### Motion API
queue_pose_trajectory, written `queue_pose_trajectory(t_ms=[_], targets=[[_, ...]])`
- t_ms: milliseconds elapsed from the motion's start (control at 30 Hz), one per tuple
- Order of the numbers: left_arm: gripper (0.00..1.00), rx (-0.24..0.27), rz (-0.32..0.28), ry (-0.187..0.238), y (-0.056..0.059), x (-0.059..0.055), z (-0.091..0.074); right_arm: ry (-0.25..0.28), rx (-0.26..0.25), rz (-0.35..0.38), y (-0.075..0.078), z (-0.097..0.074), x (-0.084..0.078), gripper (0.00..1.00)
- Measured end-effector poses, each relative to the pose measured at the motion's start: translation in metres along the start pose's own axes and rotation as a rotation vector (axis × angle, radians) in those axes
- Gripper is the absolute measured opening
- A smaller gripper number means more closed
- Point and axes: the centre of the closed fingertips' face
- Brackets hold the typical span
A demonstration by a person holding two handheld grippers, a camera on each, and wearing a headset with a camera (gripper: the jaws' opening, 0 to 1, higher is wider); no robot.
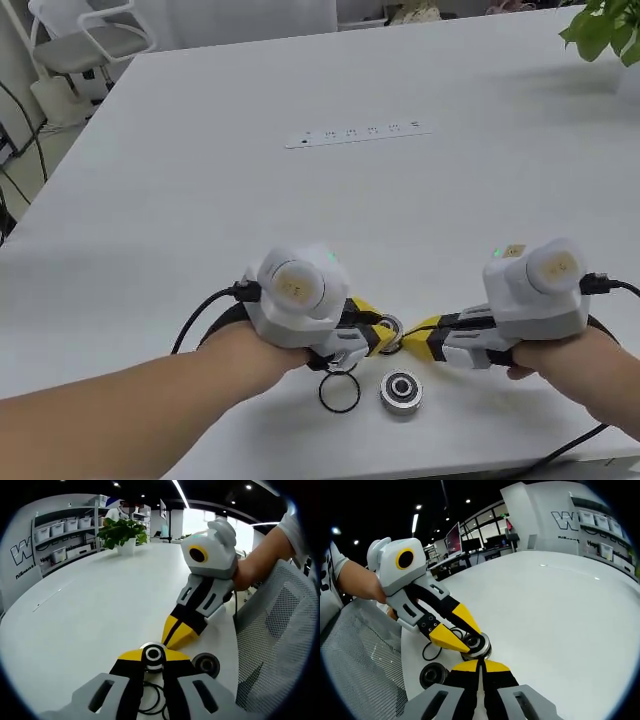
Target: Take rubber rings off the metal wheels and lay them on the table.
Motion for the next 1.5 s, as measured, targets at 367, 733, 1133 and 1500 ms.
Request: queue_pose_trajectory(t_ms=[367,733,1133,1500], targets=[[0.08,-0.002,0.0,0.006,0.002,0.0,0.0,0.01,0.005,0.014,0.001,-0.001,0.0,0.0],[0.08,0.002,-0.003,0.012,0.002,0.001,0.001,0.039,0.018,0.089,0.003,-0.003,0.002,0.0],[0.07,0.0,-0.007,0.014,0.005,0.002,0.002,0.138,0.027,0.23,0.008,-0.012,0.016,0.0],[0.07,0.004,0.001,0.008,0.005,0.002,0.002,0.144,0.047,0.241,-0.002,-0.013,0.018,0.0]])
Point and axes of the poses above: the centre of the closed fingertips' face, and the gripper's own axes: z roughly forward along the fingers, y roughly to its right, x roughly out of its top, and after that the axes turned 11 degrees about z, right-handed
